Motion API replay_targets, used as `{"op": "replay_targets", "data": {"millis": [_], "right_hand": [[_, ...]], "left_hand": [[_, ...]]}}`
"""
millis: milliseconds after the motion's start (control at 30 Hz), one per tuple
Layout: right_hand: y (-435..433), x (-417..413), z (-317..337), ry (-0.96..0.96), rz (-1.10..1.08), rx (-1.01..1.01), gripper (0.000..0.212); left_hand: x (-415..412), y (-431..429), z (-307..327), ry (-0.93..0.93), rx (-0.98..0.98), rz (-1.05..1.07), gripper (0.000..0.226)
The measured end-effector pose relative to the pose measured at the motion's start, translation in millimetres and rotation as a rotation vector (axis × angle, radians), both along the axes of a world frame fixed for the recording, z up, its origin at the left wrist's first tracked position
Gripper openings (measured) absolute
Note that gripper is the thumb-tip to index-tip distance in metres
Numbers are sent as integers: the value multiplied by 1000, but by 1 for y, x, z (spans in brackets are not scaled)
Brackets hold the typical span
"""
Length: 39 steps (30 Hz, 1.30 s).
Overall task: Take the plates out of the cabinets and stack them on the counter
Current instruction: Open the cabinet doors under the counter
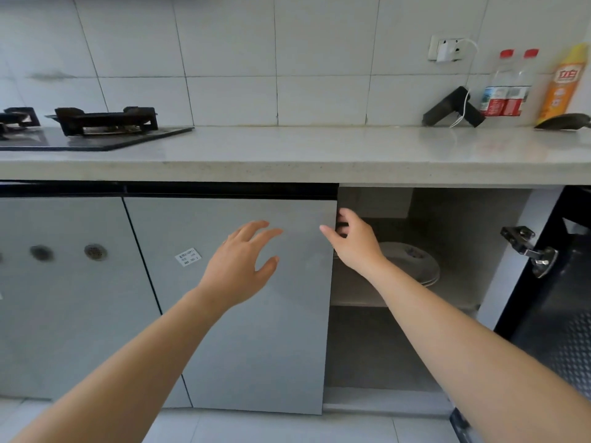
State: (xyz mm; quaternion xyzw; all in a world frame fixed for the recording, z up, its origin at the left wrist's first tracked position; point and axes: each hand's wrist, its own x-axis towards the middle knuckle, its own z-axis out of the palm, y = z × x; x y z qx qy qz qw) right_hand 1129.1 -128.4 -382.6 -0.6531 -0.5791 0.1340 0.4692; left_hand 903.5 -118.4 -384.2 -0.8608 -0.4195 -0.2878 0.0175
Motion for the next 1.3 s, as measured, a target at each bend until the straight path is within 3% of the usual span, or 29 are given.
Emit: {"op": "replay_targets", "data": {"millis": [700, 900, 1300], "right_hand": [[-60, -25, -15, 103, 9, 195, 26], [-69, -29, -18, 183, 64, 218, 27], [-64, -21, -34, 266, 183, 283, 31]], "left_hand": [[11, -23, 60, -199, 152, 43, 44], [25, -18, 63, -165, 99, 71, 40], [48, -28, 46, -380, 104, 199, 33]]}}
